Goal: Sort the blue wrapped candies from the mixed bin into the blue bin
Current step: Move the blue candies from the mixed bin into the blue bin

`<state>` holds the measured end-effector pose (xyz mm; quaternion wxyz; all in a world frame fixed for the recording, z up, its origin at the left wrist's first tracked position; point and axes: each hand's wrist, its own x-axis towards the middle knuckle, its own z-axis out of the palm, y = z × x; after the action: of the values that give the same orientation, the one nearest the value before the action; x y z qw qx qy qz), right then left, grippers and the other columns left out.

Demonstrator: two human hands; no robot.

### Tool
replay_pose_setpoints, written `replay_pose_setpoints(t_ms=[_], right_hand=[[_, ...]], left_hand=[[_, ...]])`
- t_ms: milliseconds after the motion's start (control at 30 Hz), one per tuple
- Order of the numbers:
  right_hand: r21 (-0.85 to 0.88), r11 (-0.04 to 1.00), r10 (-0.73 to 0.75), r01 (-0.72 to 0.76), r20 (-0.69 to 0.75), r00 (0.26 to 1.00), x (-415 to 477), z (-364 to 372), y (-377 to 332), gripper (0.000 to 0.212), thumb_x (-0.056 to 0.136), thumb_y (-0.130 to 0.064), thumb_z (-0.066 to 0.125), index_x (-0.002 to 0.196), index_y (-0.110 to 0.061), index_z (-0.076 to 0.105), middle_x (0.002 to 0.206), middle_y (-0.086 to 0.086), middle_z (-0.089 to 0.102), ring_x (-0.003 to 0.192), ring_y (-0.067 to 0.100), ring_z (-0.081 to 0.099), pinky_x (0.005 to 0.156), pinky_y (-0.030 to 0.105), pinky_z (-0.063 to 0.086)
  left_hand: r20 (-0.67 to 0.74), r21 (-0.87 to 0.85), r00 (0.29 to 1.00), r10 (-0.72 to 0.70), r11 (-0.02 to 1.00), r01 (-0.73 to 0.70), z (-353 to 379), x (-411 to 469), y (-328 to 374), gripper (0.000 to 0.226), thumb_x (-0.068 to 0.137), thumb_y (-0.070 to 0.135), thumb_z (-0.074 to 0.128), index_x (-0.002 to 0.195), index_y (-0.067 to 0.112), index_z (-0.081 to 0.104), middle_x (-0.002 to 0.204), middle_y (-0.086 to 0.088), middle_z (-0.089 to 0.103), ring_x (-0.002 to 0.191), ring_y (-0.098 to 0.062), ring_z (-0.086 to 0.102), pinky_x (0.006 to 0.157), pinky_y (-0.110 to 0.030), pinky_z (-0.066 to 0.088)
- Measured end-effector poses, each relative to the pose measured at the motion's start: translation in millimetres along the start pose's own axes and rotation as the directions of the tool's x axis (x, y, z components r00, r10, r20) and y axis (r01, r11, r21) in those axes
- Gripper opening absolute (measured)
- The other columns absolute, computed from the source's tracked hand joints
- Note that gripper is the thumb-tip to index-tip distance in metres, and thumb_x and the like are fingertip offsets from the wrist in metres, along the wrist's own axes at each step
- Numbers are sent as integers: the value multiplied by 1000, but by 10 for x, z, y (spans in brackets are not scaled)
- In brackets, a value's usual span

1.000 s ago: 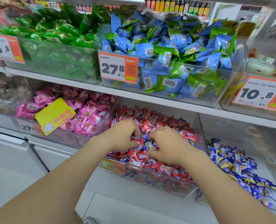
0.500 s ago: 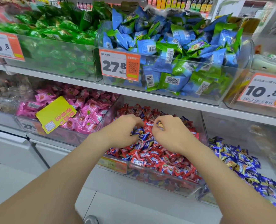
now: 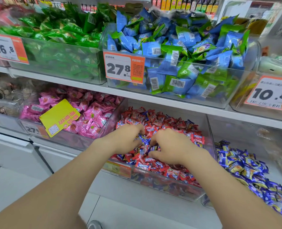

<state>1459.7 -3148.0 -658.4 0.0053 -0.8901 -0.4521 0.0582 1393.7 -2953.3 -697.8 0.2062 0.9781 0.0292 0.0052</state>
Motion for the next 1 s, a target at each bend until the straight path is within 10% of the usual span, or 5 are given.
replay_pose_setpoints(t_ms=[300,533,833,1000], right_hand=[[189,975,144,-113,-161,976,-44,-103,89,45,97,-43,48,62,-14,45,57,3,49,56,27,51,52,33,36],[261,964,41,51,-335,941,89,-31,88,22,110,-30,49,117,-28,69,82,-5,70,71,16,64,72,43,58],[67,997,-28,39,-155,987,324,94,-254,26,95,-53,67,108,-31,75,94,1,69,96,28,67,69,34,44],[-154,988,-9,-1,-64,998,418,77,-312,41,94,-49,73,122,-20,65,113,10,64,103,34,66,73,38,45]], left_hand=[[78,-13,996,-36,999,37,-22,-19,-61,46,87,38,84,127,23,67,126,2,65,117,-18,58,100,-41,52],[-11,15,1000,-19,1000,19,-104,-29,16,24,94,10,66,113,26,66,120,0,56,112,-20,56,93,-35,48],[-37,-72,994,-102,992,99,-352,-279,-7,23,103,11,53,93,18,72,78,4,62,61,2,57,55,-16,42],[127,-104,992,-17,994,30,-307,-369,-45,9,81,35,86,84,31,79,89,16,75,87,-2,68,83,-30,55]])
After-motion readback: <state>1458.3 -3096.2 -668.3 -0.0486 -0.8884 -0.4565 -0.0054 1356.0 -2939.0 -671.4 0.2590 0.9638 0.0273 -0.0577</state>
